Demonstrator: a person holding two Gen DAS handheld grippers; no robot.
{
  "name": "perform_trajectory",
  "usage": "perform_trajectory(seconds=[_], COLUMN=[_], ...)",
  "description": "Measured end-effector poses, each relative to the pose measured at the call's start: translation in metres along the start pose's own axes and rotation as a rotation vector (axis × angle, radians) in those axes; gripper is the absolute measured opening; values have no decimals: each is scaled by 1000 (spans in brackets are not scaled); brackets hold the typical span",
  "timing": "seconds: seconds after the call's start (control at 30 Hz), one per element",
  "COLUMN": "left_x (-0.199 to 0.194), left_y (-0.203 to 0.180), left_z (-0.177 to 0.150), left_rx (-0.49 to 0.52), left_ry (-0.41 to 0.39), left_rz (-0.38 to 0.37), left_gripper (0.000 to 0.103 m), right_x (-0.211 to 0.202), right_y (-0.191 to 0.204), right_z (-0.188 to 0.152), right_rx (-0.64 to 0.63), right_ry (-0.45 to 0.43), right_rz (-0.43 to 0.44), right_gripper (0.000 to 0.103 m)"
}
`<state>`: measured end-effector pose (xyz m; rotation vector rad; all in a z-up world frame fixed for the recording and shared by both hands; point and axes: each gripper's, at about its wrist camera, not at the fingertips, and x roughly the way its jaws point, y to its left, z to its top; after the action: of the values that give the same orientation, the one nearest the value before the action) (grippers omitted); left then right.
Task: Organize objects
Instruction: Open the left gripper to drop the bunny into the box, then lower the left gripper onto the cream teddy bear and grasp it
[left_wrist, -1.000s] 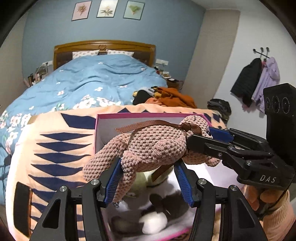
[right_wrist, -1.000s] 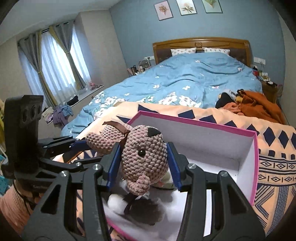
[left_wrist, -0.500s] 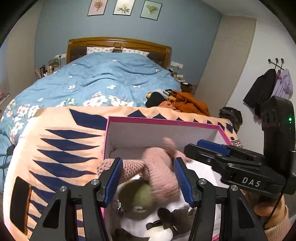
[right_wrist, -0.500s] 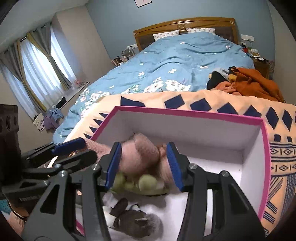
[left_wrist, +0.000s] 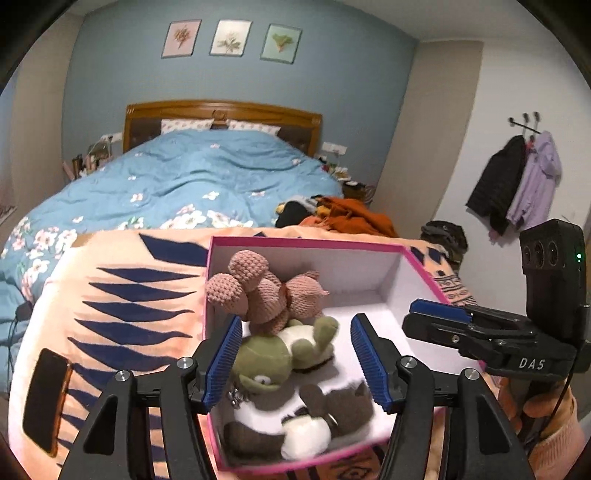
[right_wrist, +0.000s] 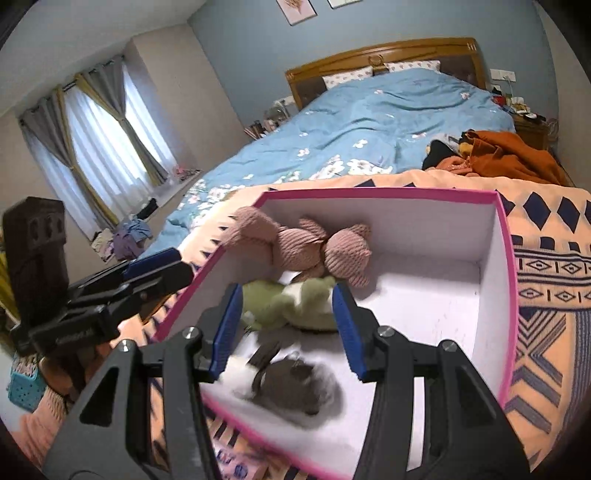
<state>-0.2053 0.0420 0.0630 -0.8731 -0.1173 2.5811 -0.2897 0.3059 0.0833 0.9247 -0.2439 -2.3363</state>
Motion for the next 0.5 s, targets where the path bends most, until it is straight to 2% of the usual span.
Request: perform_trajectory(seconds=[0.07, 0.2, 0.37, 0.5], left_x=[-15, -35, -46, -46], left_y=[-7, -22, -43, -54], left_z=[-7, -24, -49, -72], left_rx=[27, 82, 136, 140], left_ry=[-30, -50, -34, 7], left_rz=[-19, -54, -96, -143], left_gripper=[71, 71, 71, 71], right_x=[-18, -50, -79, -86], right_y=[6, 14, 15, 9], right_z=[-10, -29, -58, -87], right_rx=[-12, -31, -38, -22], right_ry=[-20, -50, -60, -20], right_rz=[21, 40, 36, 8], right_gripper=[53, 53, 55, 56])
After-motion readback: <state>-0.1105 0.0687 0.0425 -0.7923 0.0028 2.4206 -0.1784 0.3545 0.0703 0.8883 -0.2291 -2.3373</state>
